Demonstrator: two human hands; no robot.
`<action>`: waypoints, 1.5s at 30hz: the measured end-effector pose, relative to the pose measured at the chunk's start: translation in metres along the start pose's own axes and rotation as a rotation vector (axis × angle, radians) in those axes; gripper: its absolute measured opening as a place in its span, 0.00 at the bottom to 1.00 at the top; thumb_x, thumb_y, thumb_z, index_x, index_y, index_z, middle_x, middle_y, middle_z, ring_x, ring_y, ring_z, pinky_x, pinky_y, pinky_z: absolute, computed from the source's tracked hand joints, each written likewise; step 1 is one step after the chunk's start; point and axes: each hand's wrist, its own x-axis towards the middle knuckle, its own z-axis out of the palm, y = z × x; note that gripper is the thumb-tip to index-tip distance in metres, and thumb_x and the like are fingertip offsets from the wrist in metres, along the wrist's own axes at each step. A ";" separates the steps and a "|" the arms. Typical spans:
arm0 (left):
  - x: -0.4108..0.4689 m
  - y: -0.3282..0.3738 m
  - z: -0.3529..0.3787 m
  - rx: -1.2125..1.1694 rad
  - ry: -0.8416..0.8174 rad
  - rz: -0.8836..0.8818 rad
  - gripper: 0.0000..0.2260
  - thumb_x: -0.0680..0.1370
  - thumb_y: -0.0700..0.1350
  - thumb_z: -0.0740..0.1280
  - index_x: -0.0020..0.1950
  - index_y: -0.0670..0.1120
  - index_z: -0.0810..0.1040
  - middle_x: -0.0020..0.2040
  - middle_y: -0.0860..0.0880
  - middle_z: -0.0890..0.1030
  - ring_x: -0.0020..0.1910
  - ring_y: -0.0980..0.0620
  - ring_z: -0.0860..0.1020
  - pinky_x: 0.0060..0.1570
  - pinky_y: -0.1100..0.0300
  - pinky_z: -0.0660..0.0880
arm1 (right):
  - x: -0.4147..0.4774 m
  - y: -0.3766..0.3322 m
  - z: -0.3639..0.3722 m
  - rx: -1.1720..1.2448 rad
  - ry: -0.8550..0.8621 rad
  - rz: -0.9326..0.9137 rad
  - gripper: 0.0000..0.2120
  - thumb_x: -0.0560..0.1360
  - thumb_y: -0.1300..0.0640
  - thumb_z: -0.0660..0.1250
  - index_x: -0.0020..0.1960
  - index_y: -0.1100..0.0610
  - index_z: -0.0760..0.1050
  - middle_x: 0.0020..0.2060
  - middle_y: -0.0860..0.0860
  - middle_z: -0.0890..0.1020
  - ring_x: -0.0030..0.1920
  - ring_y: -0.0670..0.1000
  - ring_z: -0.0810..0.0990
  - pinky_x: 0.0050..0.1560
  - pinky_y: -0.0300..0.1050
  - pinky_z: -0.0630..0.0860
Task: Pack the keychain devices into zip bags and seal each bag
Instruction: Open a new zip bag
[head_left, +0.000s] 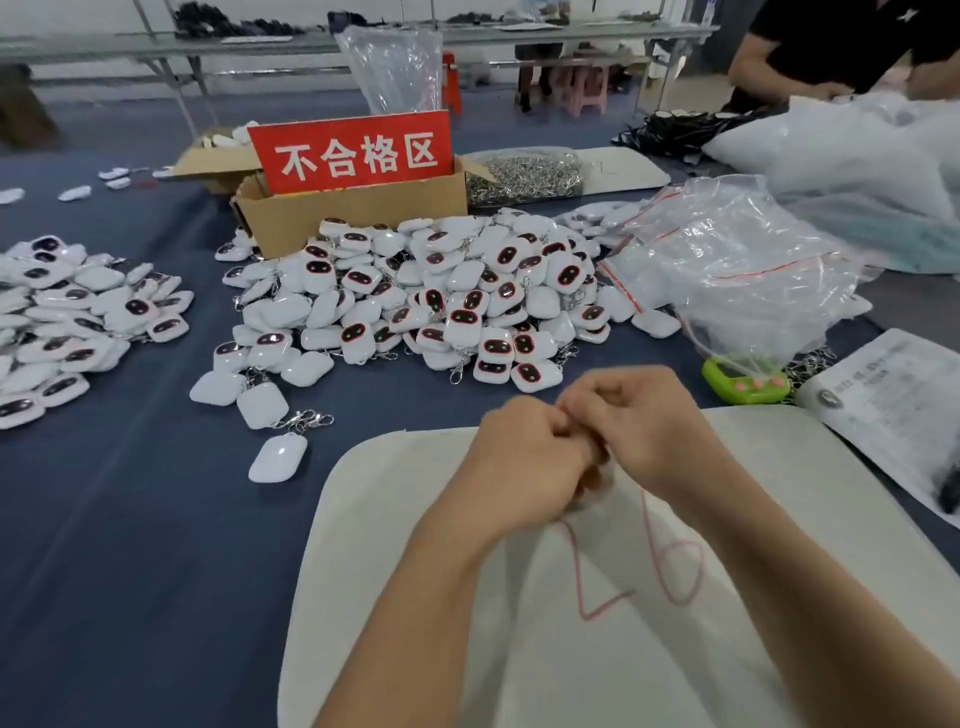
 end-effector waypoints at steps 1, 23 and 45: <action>0.012 0.001 -0.002 0.026 0.071 0.010 0.11 0.73 0.40 0.66 0.33 0.45 0.84 0.30 0.51 0.84 0.32 0.54 0.83 0.34 0.62 0.80 | 0.011 0.001 0.006 -0.004 0.086 0.008 0.11 0.76 0.61 0.67 0.37 0.54 0.83 0.32 0.49 0.84 0.34 0.44 0.78 0.40 0.44 0.76; 0.065 -0.033 -0.032 0.091 0.705 0.248 0.12 0.79 0.44 0.64 0.48 0.57 0.86 0.30 0.65 0.77 0.33 0.60 0.75 0.41 0.59 0.71 | 0.076 0.039 -0.040 -0.503 0.890 -0.223 0.11 0.80 0.58 0.65 0.50 0.52 0.86 0.46 0.51 0.85 0.54 0.51 0.80 0.73 0.53 0.62; 0.075 -0.032 -0.048 -0.662 0.679 0.256 0.13 0.78 0.41 0.67 0.45 0.55 0.88 0.43 0.50 0.88 0.43 0.47 0.87 0.43 0.54 0.83 | 0.037 0.010 0.028 0.104 0.255 -0.250 0.12 0.74 0.64 0.74 0.50 0.48 0.87 0.40 0.35 0.87 0.43 0.38 0.86 0.48 0.34 0.81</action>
